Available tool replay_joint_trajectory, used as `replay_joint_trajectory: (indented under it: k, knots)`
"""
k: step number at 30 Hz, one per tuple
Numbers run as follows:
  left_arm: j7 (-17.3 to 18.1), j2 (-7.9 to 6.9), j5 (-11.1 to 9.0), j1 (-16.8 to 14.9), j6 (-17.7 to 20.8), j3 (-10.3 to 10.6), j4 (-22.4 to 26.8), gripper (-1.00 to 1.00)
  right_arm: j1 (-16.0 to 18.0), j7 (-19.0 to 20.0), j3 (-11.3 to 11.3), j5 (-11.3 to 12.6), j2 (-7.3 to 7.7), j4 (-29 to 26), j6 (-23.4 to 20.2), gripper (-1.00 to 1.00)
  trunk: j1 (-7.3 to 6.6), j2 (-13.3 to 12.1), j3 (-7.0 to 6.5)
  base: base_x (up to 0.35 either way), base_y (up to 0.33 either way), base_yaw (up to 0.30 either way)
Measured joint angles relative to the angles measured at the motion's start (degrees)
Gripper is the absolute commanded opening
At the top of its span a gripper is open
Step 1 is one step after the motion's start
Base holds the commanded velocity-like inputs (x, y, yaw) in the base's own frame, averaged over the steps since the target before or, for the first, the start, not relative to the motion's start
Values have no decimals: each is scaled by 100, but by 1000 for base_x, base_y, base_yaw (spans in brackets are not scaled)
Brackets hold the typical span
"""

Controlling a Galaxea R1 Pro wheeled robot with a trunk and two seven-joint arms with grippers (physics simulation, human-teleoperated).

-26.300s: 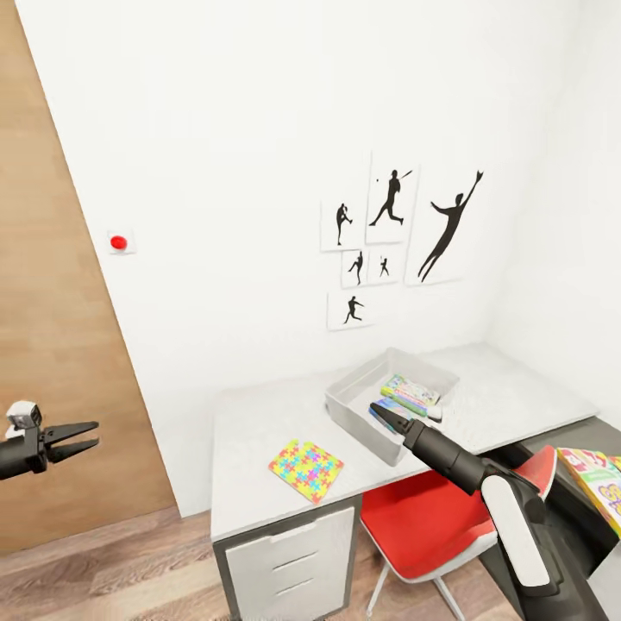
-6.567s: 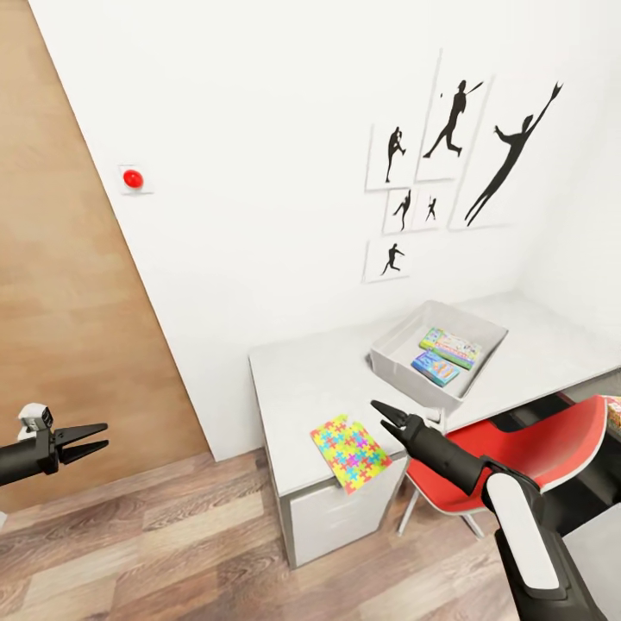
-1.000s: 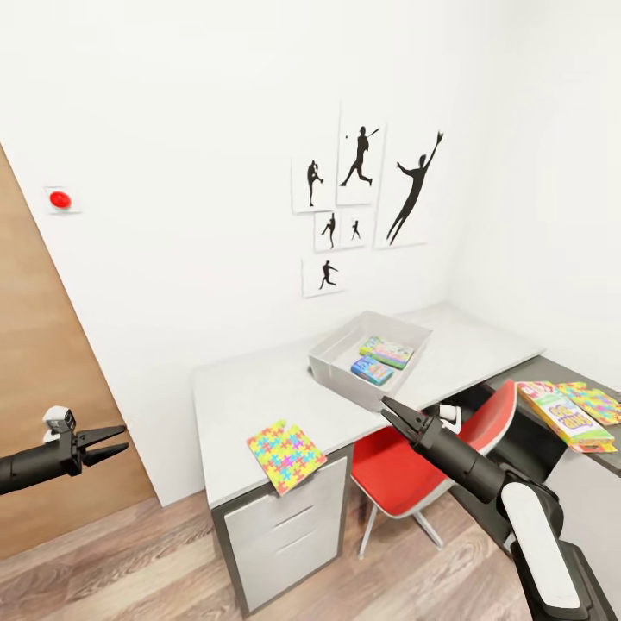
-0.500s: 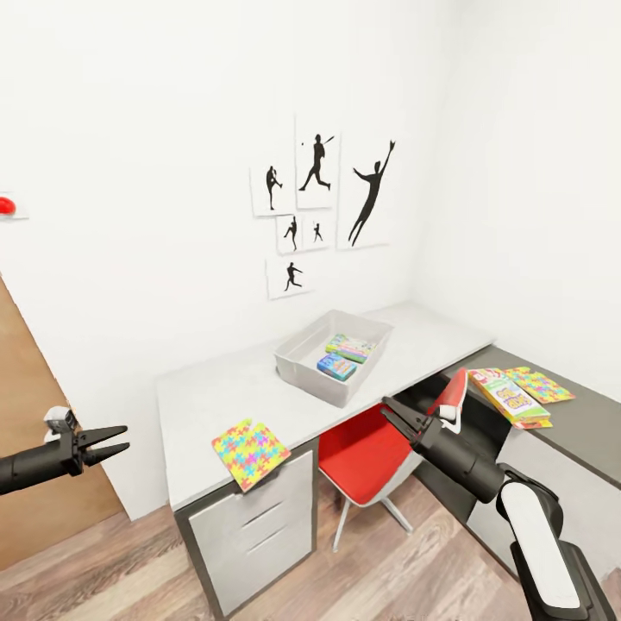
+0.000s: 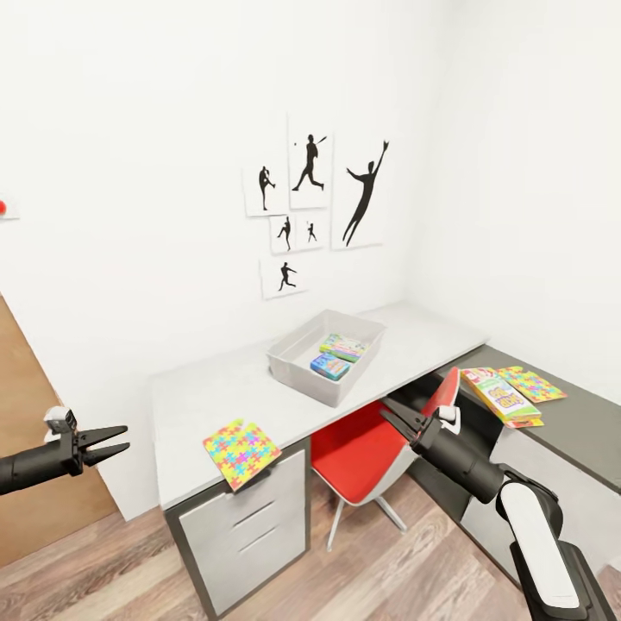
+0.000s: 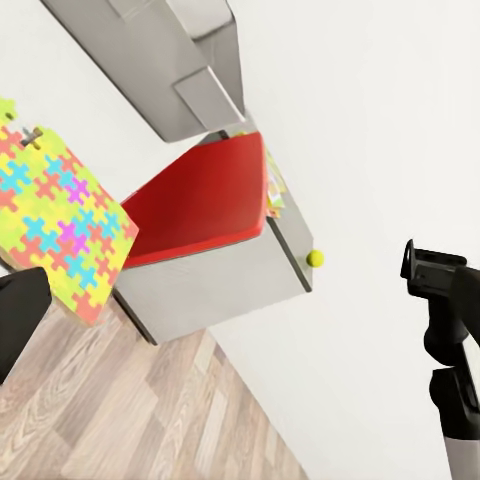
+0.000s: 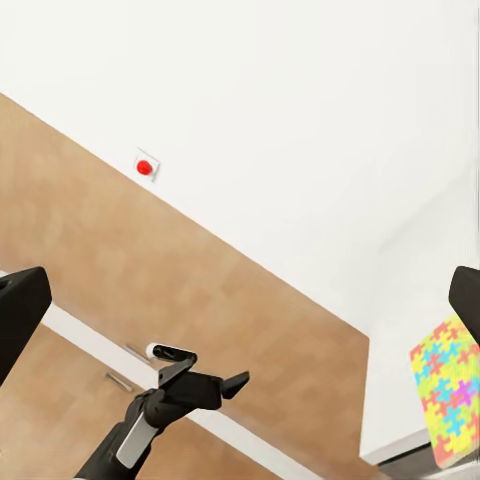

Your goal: Put all the toys in the child's room - the three board games (two on the bed and one on the table), the two jigsaw puzzles on the table, and the tennis ball on the table - inside the toy box on the table in the child's room.

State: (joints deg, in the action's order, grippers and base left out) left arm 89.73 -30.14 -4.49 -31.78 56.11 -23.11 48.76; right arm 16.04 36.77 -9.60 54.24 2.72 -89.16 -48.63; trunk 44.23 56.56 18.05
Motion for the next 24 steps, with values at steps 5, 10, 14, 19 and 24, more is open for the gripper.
replay_joint_trajectory:
  k: [5, 10, 14, 19, 24]
  knots:
    - [0, 0, 2, 0, -2, 4, 0, 100, 0, 3, 0, -1, 0, 2, 0, 100, 0, 0, -4, 0, -275, -34]
    - [0, 1, 3, -1, -2, 8, -1, 100, -1, 9, 0, 1, 0, 2, 0, 100, 0, 0, -29, 0, -290, -139]
    - [0, 0, 0, 0, -2, 9, -1, 100, 0, 5, 0, 0, -2, 2, 1, 100, 1, 0, -41, -46, -266, -61]
    - [1, 0, 2, 0, -2, 8, 2, 100, 0, -3, 0, 1, -7, 1, 1, 100, 0, 0, -45, -59, -76, 20]
    - [1, 2, 1, 2, -2, 8, 3, 100, 1, -5, 1, 2, -9, -2, 1, 100, 0, 0, -63, -10, -11, 172]
